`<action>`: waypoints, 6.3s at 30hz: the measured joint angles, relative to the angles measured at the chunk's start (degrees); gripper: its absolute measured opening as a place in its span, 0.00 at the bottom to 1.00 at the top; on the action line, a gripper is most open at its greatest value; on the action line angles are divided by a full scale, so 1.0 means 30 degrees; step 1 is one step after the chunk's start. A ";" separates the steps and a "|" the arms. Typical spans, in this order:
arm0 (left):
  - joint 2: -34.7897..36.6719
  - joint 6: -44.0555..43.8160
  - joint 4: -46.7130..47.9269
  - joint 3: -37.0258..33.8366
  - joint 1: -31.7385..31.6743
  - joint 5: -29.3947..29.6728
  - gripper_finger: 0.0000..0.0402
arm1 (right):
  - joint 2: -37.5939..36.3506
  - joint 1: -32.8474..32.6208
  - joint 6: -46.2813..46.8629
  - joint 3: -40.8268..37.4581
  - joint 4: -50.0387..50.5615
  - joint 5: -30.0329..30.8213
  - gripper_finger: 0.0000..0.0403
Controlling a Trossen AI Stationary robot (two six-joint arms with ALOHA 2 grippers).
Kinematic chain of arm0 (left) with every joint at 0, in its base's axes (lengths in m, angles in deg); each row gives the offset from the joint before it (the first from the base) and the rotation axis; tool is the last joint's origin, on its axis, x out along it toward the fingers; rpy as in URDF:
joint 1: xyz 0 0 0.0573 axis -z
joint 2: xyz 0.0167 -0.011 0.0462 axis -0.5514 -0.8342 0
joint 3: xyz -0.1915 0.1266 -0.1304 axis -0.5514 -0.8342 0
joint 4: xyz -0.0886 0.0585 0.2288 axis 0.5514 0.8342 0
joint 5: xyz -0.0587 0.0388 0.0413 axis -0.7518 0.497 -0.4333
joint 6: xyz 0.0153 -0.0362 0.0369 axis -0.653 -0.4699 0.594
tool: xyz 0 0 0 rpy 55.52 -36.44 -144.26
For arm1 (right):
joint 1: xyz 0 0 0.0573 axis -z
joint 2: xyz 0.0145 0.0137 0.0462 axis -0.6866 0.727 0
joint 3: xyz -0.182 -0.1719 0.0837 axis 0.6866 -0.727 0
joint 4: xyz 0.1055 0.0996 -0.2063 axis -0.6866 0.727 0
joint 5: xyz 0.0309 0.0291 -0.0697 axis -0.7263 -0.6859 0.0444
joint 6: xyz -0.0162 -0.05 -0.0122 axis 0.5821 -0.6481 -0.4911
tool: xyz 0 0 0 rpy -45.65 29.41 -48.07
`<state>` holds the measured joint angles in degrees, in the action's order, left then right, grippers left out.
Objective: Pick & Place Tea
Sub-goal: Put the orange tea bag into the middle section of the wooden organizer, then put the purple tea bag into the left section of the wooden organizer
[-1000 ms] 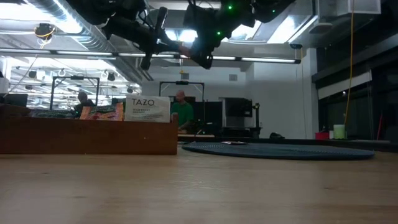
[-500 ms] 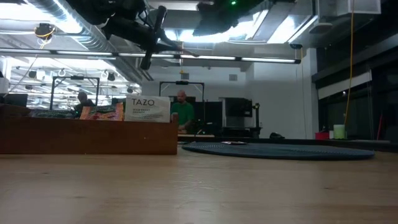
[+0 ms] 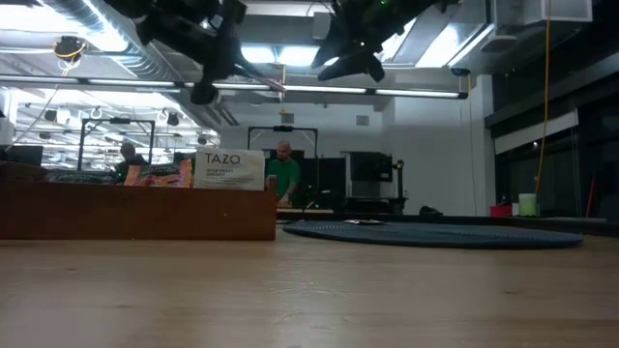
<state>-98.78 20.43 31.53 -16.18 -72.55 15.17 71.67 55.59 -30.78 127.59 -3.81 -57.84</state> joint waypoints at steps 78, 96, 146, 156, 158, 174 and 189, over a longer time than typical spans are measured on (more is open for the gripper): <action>-0.9215 1.6303 1.4343 0.3603 1.0271 0.4013 0.00 | -0.2157 -0.0022 0.7907 0.0000 1.4142 0.5223 0.39; -0.8213 1.6470 1.4423 0.3599 0.9882 0.2680 0.24 | -0.2157 -0.0022 0.7847 0.0000 1.4108 0.5233 0.39; -1.0355 0.9592 0.4825 0.7934 0.2444 1.0745 0.24 | -0.5575 0.3636 0.6963 -1.2333 -0.6146 -0.2877 0.39; -1.0460 0.9640 0.4575 0.7941 0.1348 1.0710 0.20 | -0.2431 0.3636 0.4062 -0.8283 -0.4385 -0.3812 0.35; -1.0568 0.9747 0.4576 0.7941 0.1326 1.0715 0.19 | -0.1671 0.3643 0.3365 -0.7297 -0.3880 -0.3829 0.35; -1.4903 1.0293 0.9409 1.2168 0.0713 1.0373 0.19 | -0.0160 0.4736 0.2891 -0.5391 -0.2426 -0.5122 0.35; -1.7699 0.9801 1.0008 1.2393 0.0742 0.8805 0.19 | -0.0168 0.4743 0.2917 -0.5391 -0.2433 -0.5151 0.35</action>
<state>-151.87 49.83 61.55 21.00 -70.33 41.59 71.17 69.82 -22.03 111.42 -11.11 -73.29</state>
